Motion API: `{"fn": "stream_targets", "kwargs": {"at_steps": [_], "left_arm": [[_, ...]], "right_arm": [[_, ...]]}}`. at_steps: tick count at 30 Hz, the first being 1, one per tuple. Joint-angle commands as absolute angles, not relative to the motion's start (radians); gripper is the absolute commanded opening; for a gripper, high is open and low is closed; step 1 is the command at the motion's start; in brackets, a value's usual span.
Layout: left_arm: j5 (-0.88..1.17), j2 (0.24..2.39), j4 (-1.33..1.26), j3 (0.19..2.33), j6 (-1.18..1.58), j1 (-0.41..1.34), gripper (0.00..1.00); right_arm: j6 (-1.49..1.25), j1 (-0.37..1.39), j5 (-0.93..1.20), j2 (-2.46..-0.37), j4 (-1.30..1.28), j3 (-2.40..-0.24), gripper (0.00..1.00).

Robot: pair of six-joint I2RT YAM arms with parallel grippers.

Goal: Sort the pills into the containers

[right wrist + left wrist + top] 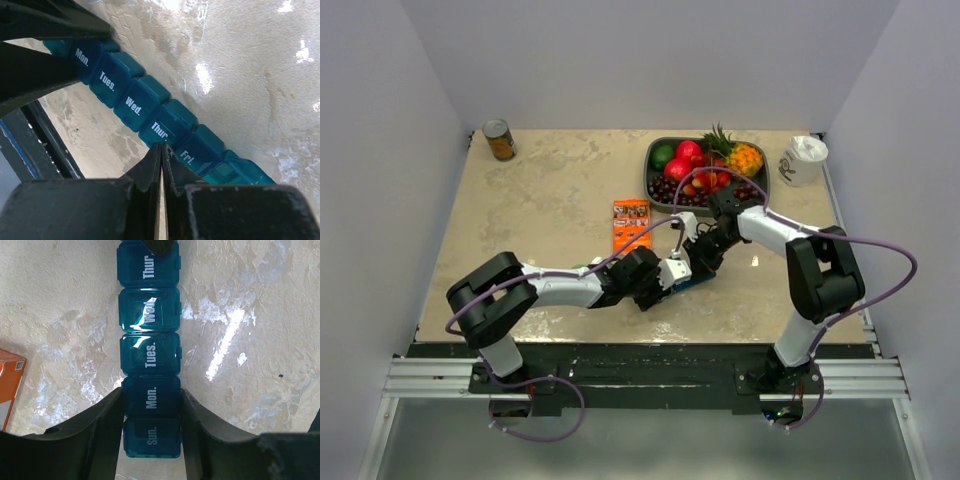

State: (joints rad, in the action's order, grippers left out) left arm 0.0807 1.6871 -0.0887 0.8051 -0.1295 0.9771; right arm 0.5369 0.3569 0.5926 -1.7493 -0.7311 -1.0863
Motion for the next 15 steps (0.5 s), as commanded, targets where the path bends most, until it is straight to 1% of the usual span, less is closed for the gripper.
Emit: {"fn": "stream_targets", "kwargs": {"at_steps": [1, 8, 11, 15], "left_arm": [[0.052, 1.74, -0.066, 0.824, -0.1, 0.976, 0.42], [0.032, 1.743, -0.051, 0.834, -0.1, 0.976, 0.4], [0.029, 1.747, -0.049, 0.839, -0.098, 0.976, 0.4], [0.026, 1.752, -0.043, 0.844, -0.094, 0.976, 0.4]], "right_arm": [[0.558, 0.354, 0.544, -1.721, -0.735, -1.103, 0.04], [0.577, 0.353, 0.583, -1.571, -0.781, -1.189, 0.05], [0.571, 0.351, 0.574, -1.559, -0.778, -1.197, 0.05], [0.542, 0.35, 0.529, -1.598, -0.735, -1.135, 0.05]]}}
